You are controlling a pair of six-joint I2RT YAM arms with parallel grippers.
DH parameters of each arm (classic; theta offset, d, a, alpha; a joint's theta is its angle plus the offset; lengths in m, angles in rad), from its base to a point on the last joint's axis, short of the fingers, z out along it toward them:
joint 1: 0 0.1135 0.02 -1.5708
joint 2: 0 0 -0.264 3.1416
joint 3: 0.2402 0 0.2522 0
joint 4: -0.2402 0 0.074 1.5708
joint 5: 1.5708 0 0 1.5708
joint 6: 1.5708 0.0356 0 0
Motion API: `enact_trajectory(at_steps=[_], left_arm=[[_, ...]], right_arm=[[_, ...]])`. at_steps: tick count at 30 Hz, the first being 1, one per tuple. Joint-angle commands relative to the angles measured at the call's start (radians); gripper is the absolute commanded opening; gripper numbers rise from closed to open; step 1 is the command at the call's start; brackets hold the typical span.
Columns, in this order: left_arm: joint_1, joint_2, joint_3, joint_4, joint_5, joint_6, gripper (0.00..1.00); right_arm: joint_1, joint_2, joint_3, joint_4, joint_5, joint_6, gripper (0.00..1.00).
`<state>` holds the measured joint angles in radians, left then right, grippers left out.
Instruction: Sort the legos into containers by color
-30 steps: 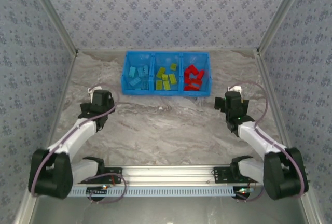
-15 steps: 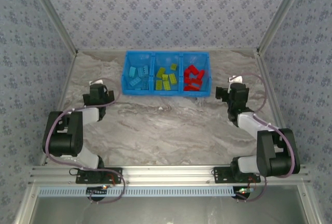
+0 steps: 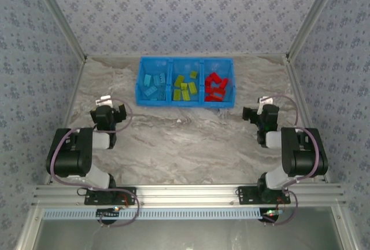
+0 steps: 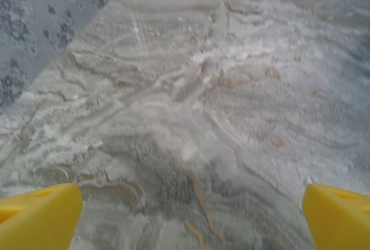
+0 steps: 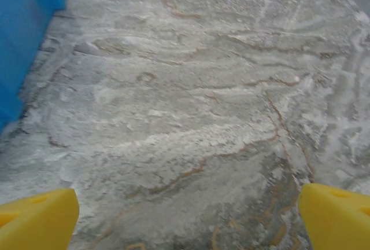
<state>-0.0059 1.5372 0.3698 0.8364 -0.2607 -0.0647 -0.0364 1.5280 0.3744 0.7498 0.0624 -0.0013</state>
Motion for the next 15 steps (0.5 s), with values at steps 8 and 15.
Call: enact_trajectory(at_steps=[8, 15], left_arm=[[0.004, -0.007, 0.011, 0.033, 0.026, -0.013, 0.98], [0.004, -0.008, 0.011, 0.032, 0.025, -0.012, 0.98]], right_arm=[[0.007, -0.007, 0.012, 0.060, -0.024, -0.022, 1.00], [0.004, -0.006, 0.011, 0.060, -0.031, -0.020, 1.00]])
